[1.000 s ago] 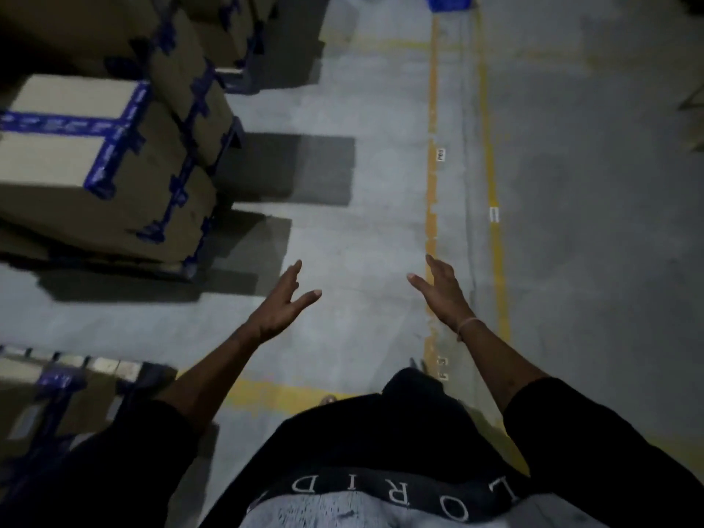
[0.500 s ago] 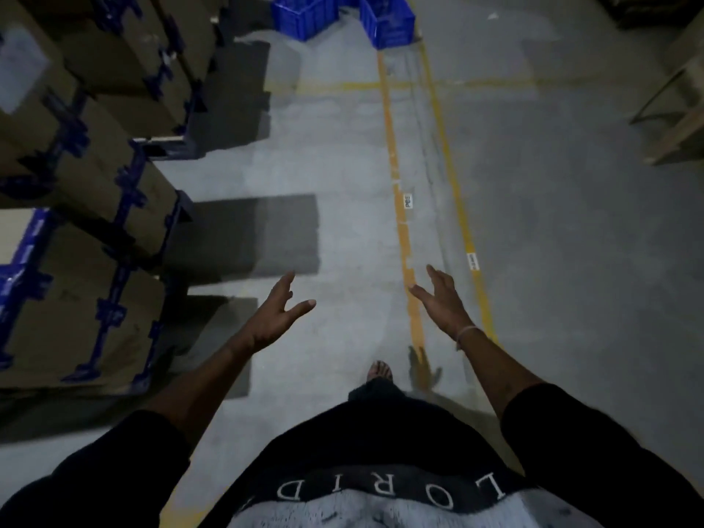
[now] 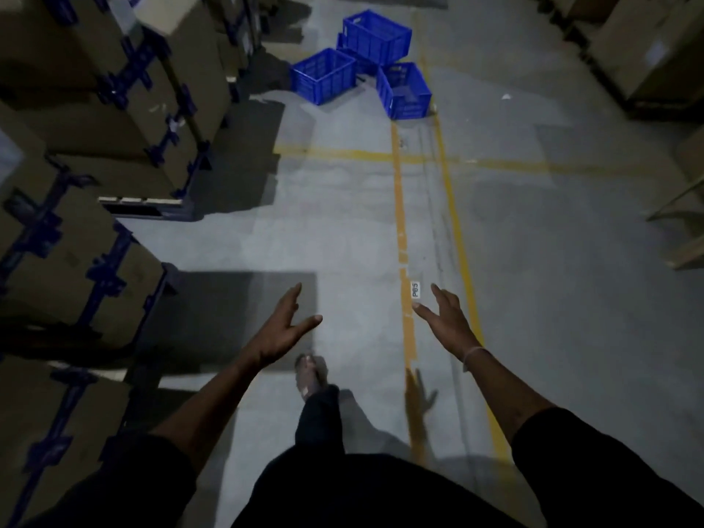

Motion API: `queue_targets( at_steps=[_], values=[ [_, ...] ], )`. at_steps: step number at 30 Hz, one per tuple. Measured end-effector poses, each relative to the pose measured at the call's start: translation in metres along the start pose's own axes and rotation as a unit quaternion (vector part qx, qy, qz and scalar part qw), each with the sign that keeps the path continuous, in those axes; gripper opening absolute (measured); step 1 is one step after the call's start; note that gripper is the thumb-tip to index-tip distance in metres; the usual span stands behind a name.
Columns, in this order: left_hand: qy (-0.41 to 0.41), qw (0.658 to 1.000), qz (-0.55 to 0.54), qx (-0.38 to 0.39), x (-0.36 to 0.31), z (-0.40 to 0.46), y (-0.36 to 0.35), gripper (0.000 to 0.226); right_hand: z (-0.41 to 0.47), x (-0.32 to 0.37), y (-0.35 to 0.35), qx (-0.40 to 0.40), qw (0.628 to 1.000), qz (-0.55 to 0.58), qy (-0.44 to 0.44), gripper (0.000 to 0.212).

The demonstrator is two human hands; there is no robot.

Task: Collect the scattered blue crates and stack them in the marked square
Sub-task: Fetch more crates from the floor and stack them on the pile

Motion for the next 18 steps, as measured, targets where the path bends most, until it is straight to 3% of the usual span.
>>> queue_targets(
  at_steps=[11,18],
  values=[
    [-0.010,0.998,0.041,0.056,-0.026,0.284,0.133,0.101,0.227,0.166,0.003,-0.035,0.999,0.035,-0.015,0.088],
    [-0.011,0.996,0.038,0.075,-0.046,0.427,0.181,0.099,0.344,0.235,0.019,-0.035,0.997,0.058,-0.027,0.092]
  ],
)
Point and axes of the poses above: each hand's wrist, its own z-axis towards the middle knuckle, its own y-axis out of the back of the hand, x = y × z, the point moved 1 cm from there along z, towards the middle knuckle, and after that the axes turned 7 degrees about -y, right-handed, at the moved point
